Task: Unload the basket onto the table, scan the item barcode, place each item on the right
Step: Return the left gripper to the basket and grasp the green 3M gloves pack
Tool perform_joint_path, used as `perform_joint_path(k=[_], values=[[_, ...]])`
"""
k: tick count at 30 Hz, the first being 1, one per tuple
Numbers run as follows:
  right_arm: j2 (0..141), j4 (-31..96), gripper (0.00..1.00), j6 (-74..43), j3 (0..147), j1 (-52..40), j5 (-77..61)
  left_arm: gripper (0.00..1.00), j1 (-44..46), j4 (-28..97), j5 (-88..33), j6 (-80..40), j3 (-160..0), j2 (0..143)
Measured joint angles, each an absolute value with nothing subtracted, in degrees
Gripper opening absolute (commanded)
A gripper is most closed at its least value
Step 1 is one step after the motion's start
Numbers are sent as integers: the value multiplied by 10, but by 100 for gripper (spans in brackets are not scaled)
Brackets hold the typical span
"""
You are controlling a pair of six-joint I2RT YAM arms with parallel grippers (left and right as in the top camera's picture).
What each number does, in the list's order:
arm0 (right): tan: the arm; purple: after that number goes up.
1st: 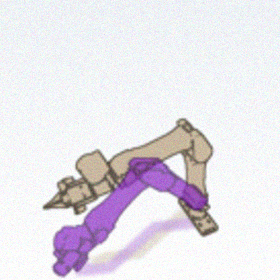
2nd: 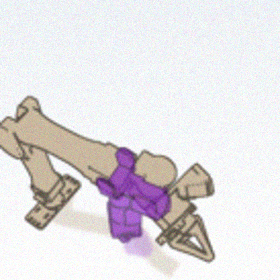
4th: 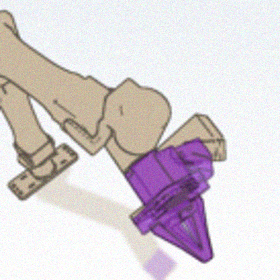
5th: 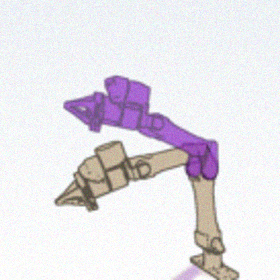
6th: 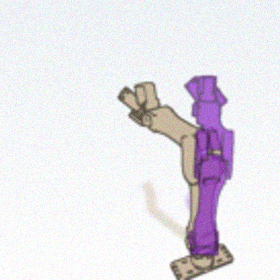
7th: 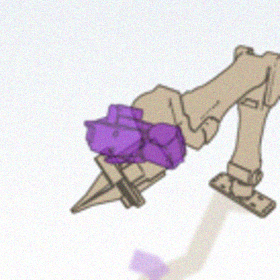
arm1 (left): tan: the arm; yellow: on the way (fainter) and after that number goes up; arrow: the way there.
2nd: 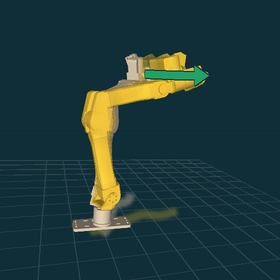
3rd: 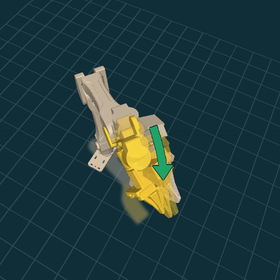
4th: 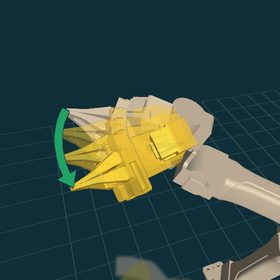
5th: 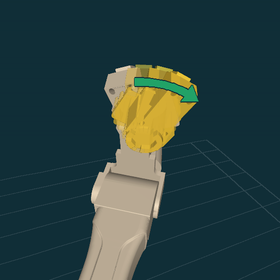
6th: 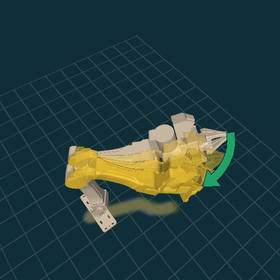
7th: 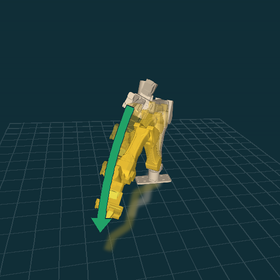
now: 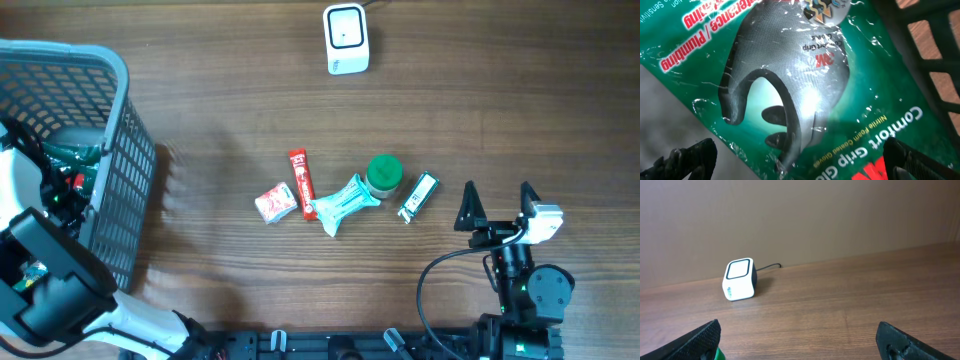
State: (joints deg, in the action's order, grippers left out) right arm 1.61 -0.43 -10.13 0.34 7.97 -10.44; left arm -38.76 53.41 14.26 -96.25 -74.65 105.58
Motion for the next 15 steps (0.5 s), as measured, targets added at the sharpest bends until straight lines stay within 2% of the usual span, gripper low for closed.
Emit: perform_joint_path(k=[4, 5, 7, 8, 15], values=[[16, -4, 100, -101, 3, 80, -104, 98, -389, 531, 147, -968, -739, 1091], [16, -4, 100, -101, 3, 80, -104, 82, -390, 531, 150, -968, -739, 1100], [16, -4, 100, -101, 3, 80, -104, 22, -393, 532, 151, -969, -741, 1103], [16, -4, 100, -101, 3, 80, -104, 4, -396, 533, 154, -967, -745, 1107], [16, -4, 100, -101, 3, 80, -104, 4, -404, 514, 150, -950, -753, 1108]])
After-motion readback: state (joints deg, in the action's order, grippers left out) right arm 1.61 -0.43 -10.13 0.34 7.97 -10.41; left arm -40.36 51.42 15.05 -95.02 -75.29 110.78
